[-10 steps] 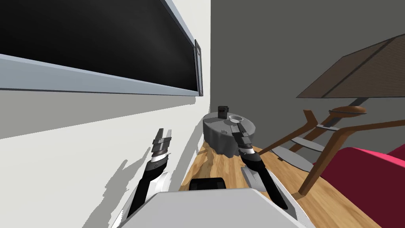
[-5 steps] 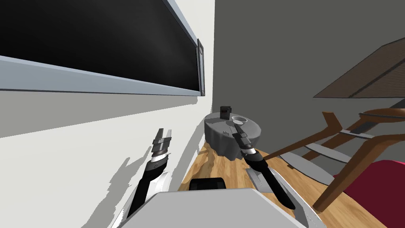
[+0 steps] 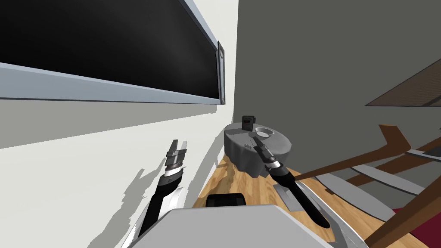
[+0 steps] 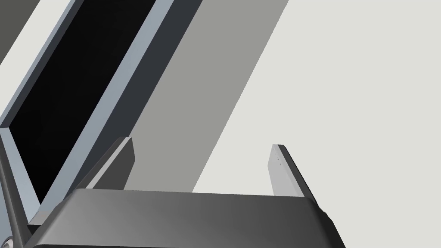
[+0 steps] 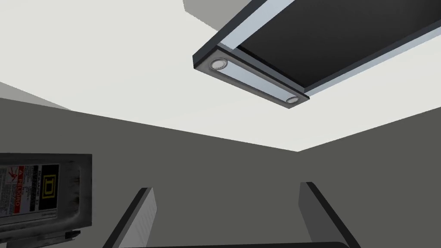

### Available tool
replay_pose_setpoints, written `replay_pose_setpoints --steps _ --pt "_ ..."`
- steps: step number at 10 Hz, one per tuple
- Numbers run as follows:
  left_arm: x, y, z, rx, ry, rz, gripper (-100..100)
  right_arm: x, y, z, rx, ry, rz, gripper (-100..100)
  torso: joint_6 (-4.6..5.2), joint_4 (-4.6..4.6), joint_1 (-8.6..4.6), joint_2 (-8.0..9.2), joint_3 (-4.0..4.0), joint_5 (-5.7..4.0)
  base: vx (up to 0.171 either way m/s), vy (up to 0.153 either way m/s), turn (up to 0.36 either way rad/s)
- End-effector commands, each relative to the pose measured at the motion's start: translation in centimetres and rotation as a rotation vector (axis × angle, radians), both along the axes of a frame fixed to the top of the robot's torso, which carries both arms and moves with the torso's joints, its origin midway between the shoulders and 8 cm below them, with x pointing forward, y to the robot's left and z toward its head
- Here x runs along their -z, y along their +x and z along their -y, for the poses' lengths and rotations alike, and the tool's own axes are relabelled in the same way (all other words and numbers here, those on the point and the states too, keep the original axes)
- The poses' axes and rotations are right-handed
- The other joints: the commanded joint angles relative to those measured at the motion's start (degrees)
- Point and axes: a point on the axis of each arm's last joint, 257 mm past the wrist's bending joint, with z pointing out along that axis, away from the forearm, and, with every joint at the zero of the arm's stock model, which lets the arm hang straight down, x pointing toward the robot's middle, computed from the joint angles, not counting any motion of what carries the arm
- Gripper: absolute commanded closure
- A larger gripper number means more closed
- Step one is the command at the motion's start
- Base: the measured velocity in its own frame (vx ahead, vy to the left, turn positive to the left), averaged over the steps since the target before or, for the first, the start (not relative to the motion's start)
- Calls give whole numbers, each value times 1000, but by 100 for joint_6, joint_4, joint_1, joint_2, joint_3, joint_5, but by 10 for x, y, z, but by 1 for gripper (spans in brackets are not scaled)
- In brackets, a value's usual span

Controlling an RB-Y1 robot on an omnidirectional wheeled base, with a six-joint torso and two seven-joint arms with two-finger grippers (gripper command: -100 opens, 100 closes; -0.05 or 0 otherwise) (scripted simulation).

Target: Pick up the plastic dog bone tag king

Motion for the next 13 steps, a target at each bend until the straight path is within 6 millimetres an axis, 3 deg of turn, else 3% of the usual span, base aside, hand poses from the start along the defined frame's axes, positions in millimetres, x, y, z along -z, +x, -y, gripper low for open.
replay_pose_setpoints --steps 1,13 --pt "0 0 0 0 0 0 0 3 1 -2 -13 -48 -11 -100 0 0 0 0 0 0 15 -45 85" --pt "0 0 0 0 0 0 0 47 7 6 -85 -411 -118 -100 1 0 12 1 1 2 10 -30 98"
